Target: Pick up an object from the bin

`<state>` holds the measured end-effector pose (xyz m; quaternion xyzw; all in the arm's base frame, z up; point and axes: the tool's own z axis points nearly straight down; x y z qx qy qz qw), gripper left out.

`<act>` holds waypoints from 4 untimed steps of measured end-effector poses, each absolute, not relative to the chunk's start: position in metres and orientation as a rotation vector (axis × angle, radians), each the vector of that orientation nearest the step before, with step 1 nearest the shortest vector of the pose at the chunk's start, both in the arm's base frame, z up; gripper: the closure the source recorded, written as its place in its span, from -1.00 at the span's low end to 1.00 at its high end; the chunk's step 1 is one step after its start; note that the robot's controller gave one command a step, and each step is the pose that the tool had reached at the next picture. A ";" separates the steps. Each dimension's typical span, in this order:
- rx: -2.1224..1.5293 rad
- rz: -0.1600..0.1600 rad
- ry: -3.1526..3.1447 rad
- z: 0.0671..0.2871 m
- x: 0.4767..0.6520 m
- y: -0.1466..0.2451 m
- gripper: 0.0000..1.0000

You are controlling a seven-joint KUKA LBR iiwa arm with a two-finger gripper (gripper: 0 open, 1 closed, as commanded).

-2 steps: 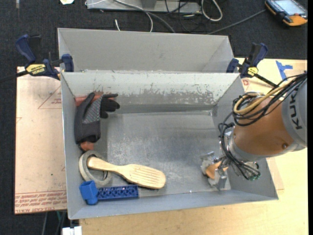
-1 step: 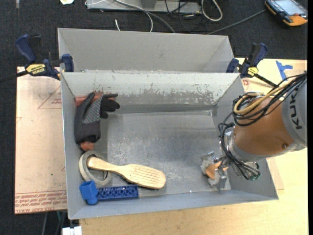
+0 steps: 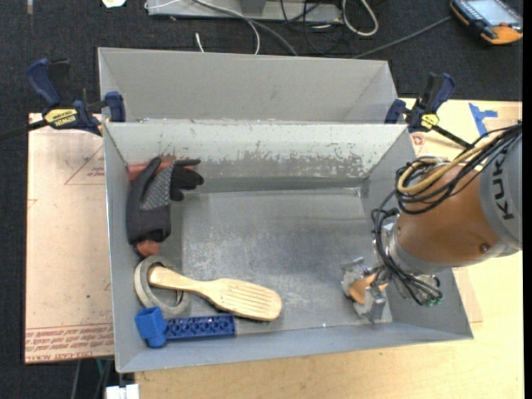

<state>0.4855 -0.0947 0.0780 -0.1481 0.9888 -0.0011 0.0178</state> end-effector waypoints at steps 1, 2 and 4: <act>-0.420 -0.002 3.077 0.094 0.494 -0.094 1.00; -0.397 0.002 3.083 0.095 0.490 -0.088 1.00; -0.349 0.006 3.090 0.144 0.495 -0.093 1.00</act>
Offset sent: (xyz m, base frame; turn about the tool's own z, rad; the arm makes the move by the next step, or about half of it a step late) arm 0.0042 0.0061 0.0180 0.0420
